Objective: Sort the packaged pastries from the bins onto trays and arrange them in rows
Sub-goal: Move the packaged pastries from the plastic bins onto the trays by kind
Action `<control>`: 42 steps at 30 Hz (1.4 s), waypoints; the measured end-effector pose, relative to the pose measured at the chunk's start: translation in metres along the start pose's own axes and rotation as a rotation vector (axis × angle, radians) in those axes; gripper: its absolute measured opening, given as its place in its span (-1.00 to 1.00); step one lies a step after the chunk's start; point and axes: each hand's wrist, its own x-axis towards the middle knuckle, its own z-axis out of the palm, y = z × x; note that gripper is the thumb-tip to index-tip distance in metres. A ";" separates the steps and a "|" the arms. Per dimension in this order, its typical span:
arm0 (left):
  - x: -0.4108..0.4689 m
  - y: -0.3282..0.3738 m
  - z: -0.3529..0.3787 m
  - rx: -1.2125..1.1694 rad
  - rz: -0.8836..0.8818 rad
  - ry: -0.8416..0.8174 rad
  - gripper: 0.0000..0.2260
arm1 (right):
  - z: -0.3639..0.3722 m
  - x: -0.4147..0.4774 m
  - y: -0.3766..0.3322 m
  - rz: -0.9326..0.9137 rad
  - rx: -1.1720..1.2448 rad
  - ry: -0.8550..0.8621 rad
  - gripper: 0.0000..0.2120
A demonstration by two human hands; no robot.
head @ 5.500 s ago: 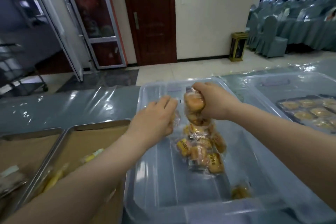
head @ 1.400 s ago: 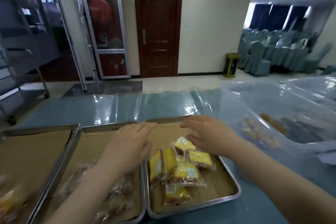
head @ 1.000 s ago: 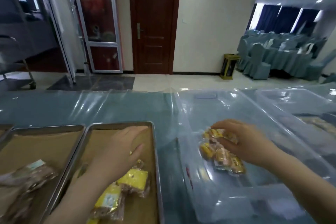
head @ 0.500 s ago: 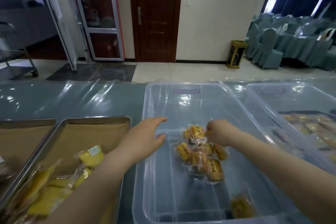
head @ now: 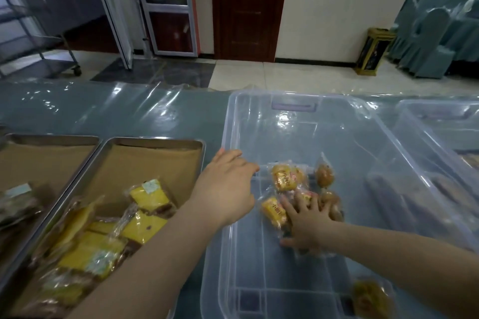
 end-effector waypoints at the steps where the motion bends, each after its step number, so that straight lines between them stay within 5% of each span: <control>1: 0.000 0.001 -0.001 0.000 -0.001 0.000 -0.51 | 0.006 -0.003 0.002 -0.117 -0.029 0.055 0.01; 5: 0.000 0.003 -0.005 -0.005 0.004 -0.017 -0.51 | 0.005 -0.011 -0.001 -0.377 -0.061 0.194 -0.02; 11: -0.001 0.006 -0.008 0.010 -0.007 -0.038 -0.52 | -0.006 -0.003 0.001 -0.189 -0.039 0.321 0.23; 14: -0.001 0.006 -0.008 0.027 -0.014 -0.051 -0.53 | -0.011 0.001 0.018 -0.105 -0.226 0.357 0.23; 19: -0.002 0.005 -0.008 0.056 0.000 -0.061 -0.53 | -0.015 -0.003 0.031 0.109 0.009 0.175 0.01; 23: -0.001 0.005 -0.007 0.067 -0.002 -0.081 -0.53 | -0.031 -0.010 0.027 0.009 0.011 0.156 -0.38; 29: -0.001 0.008 -0.011 0.128 -0.014 -0.158 -0.54 | -0.073 -0.029 0.028 -0.021 -0.055 0.178 -0.67; 36: 0.011 0.035 -0.015 0.617 -0.022 -0.434 -0.61 | -0.126 -0.058 0.059 0.047 0.018 0.218 -0.66; 39: 0.046 0.061 -0.002 0.541 -0.055 -0.624 -0.66 | -0.137 -0.061 0.059 0.050 0.081 0.363 -0.72; 42: 0.082 0.079 0.026 0.441 -0.056 -0.793 -0.46 | -0.144 -0.060 0.057 0.072 0.049 0.427 -0.67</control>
